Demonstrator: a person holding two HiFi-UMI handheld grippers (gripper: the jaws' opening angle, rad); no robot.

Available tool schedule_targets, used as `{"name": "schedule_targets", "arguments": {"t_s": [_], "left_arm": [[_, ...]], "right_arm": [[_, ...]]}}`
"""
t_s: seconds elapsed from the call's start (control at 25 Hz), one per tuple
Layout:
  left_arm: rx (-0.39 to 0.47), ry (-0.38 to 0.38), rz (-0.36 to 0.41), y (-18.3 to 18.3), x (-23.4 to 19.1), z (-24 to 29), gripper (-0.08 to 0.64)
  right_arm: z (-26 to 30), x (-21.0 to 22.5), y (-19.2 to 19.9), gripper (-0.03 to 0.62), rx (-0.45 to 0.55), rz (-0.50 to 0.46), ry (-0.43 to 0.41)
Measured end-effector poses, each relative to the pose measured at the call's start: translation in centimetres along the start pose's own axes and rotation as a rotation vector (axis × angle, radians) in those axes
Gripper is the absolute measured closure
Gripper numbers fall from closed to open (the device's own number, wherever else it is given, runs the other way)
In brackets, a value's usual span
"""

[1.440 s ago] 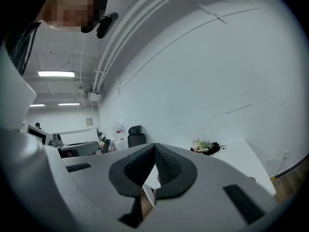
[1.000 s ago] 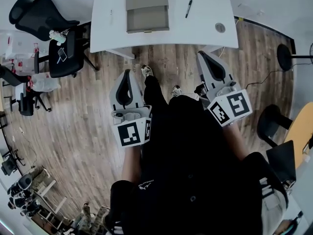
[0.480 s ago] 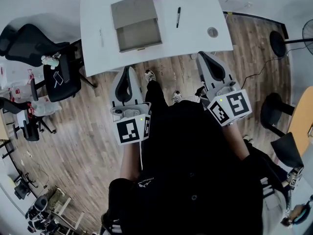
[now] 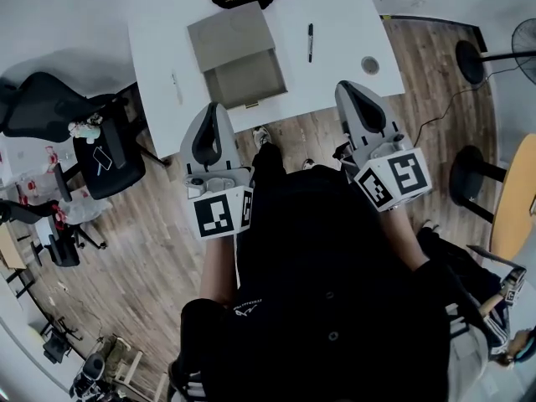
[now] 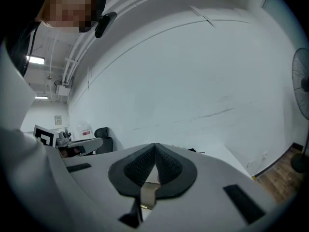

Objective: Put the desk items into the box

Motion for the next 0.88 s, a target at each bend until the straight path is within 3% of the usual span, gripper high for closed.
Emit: {"name": "schedule_targets", "arguments": {"t_s": [0.48,0.88], "left_arm": [[0.035,0.125,-0.009,1.7,-5.6,5.4,0.552],[0.031,0.211,-0.046,3.3,-6.0,8.2,0.552]], "right_arm": [[7.3,-2.5,-0.4,0.592,0.027,-0.041,0.056],[10.2,-2.5,-0.1,0.592,-0.038,-0.121,0.084]]}}
Point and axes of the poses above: the fingertips, and each gripper's own axes: z forward along the fingers, x to its right, y out of its underside, the point moved 5 cm from there along -z, backward along the fingers, and after that the axes turned 13 degrees about z, right-handed, at the moved point
